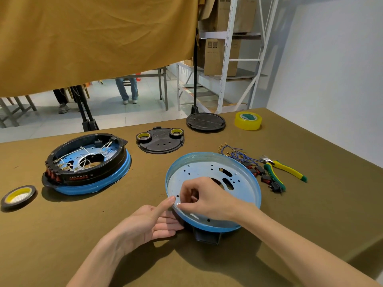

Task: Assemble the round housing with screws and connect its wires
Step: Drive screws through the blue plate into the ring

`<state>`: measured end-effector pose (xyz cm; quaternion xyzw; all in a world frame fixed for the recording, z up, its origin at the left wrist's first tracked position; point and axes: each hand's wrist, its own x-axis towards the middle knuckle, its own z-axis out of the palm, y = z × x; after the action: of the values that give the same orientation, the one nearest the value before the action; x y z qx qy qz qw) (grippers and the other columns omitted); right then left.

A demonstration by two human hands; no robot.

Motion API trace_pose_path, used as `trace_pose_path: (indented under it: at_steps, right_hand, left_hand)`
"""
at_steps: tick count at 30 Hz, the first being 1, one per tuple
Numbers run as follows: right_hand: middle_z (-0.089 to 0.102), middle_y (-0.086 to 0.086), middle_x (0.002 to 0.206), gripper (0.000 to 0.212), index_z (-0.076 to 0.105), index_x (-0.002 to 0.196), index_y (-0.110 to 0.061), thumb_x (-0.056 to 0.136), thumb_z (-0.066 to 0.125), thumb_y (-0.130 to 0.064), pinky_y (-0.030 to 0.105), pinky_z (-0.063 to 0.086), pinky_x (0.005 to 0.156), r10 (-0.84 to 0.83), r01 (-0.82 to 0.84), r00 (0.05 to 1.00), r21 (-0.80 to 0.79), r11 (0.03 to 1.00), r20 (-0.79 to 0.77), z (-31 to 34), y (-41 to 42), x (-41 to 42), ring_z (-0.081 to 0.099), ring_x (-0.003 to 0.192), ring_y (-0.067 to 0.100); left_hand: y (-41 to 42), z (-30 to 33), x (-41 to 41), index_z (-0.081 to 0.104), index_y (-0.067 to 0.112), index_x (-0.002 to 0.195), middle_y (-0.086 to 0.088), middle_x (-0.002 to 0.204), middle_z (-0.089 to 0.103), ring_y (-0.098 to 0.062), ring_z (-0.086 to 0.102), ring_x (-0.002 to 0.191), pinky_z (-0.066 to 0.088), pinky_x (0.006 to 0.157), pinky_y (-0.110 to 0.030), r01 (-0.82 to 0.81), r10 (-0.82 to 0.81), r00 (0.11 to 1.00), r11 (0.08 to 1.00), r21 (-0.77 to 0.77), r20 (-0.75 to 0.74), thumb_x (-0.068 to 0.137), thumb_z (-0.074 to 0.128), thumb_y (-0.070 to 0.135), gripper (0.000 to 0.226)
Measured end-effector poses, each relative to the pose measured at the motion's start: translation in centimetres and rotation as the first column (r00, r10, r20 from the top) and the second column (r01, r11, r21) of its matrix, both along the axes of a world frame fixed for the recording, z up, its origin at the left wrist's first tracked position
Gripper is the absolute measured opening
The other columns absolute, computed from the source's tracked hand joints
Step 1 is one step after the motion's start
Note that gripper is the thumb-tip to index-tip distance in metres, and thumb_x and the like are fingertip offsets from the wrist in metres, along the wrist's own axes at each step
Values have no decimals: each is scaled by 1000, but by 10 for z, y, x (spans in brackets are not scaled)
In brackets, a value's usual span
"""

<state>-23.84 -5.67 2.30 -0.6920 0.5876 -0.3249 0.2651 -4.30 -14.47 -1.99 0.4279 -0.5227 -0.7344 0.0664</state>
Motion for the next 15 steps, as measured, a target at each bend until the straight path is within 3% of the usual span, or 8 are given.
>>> trace_pose_path:
  at_steps: [3,5,7,10,15]
  right_hand:
    - [63,-2,76,22,68,105,-29,87,78,-20,24,47,62,18,-19,998,29,999,61,1,1,-5,52,66,7]
    - [60,-7,71,10,73,98,-27,90,75,-21,22,44,60,19,-20,999,16,1000,46,0,1,-4,50,64,5]
    - [64,-8,73,2,73,91,-23,91,74,-25,23,46,60,-5,5,1000,-9,1000,7,-2,0,-1,51,64,3]
    - [66,-5,77,6,73,97,-23,91,74,-23,23,46,60,-8,8,1000,-22,1000,11,-3,1,-1,53,65,5]
    - [66,-3,79,6,73,93,-21,91,73,-27,34,51,65,-20,18,999,-53,998,-43,-3,1,2,57,71,16]
  left_hand:
    - [1,1,1,63,-1,124,-18,110,77,-28,76,104,64,81,-33,9,-9,1000,1000,0,0,64,79,65,91]
    - [1,2,1,63,-1,123,-18,110,78,-28,76,104,64,79,-33,9,-9,1000,1000,3,7,65,79,65,90]
    - [2,2,1,64,-1,123,-19,110,78,-28,76,103,64,78,-32,3,-3,1000,1000,5,6,65,79,64,89]
    - [3,3,0,64,-1,123,-18,109,78,-28,76,104,64,79,-33,-9,9,1000,1000,1,1,66,78,64,88]
    - [5,7,2,64,-1,123,-19,110,77,-28,76,104,64,81,-34,-3,3,1000,1000,8,-1,66,76,67,90]
